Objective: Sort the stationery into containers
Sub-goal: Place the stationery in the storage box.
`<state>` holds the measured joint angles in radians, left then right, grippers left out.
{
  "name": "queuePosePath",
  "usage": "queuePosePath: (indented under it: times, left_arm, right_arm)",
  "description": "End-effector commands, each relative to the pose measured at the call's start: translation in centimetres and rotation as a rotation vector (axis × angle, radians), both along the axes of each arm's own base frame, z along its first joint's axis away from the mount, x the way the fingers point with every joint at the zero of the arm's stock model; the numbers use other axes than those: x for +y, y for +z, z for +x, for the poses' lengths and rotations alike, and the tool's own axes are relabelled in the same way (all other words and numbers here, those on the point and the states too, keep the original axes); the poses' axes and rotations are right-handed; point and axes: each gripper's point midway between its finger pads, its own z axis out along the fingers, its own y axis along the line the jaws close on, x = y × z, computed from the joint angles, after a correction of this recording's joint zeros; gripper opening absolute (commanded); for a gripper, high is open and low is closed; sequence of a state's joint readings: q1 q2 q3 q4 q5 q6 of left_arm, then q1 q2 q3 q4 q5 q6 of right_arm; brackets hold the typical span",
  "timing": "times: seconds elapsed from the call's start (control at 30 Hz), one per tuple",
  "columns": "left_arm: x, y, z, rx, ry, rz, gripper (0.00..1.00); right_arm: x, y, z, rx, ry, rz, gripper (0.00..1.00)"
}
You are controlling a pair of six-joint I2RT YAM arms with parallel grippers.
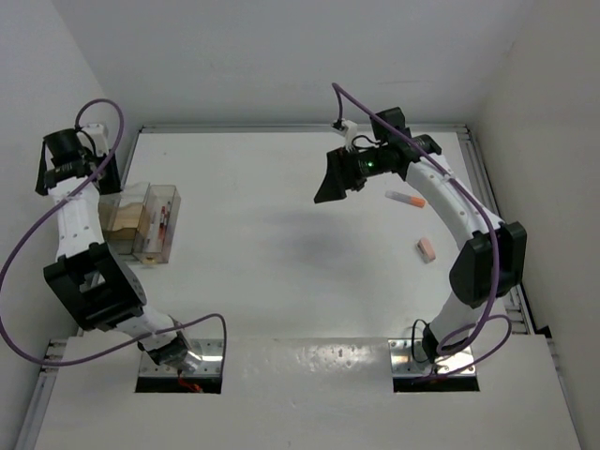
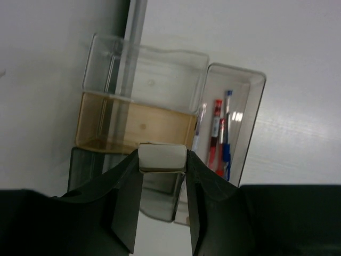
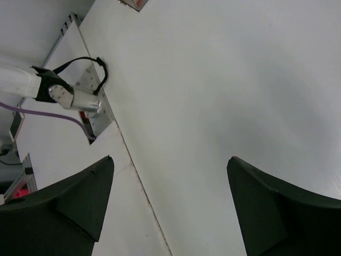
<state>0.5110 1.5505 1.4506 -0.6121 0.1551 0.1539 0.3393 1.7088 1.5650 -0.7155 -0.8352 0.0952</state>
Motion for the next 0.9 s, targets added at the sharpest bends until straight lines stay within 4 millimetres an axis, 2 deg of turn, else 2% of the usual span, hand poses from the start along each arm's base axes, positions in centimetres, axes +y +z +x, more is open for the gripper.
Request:
queuePosePath:
  times: [0.0, 0.03, 0.2, 0.37, 0.47, 0.5, 0.63, 0.87]
  left_arm:
    - [2.4, 1.5, -3.6, 0.031, 0.07, 0.133, 0.1]
    - [2.6, 0.2, -4.6, 0.084, 0.065, 0.136, 0.1]
    - [4.0, -3.7, -7.4, 0.208, 0.089, 0.081, 0.1]
    - [3.5, -6.8, -8.9, 0.27, 0.078, 0.014, 0.11]
    - [2.4, -8.1, -9.0, 0.273, 0.043, -0.021, 0.12]
    - [1.7, -9.2, -9.5, 0.29, 0.034, -0.037, 0.12]
    - [1.2, -11.0, -9.1, 0.282, 0.013, -0.047, 0.14]
    - [1.1, -11.5, -8.5, 0.263, 0.013, -0.048, 0.16]
  right_arm:
    - [-0.9, 0.7, -1.0, -0.034, 0.018, -0.014, 0.85]
    - [-1.0, 0.5, -1.3, -0.022, 0.02, -0.021, 0.85]
    - [-1.2, 0.4, -1.4, -0.019, 0.027, -0.031, 0.85]
    - [-1.5, 0.3, -1.4, -0.022, 0.04, -0.054, 0.85]
    - [-1.7, 0.0, -1.5, -0.019, 0.042, -0.066, 0.85]
    - [-1.7, 0.0, -1.5, -0.016, 0.041, -0.067, 0.85]
    - [-1.8, -0.4, -1.7, -0.003, 0.044, -0.074, 0.85]
    - [-2.0, -1.0, -2.2, 0.021, 0.06, -0.089, 0.85]
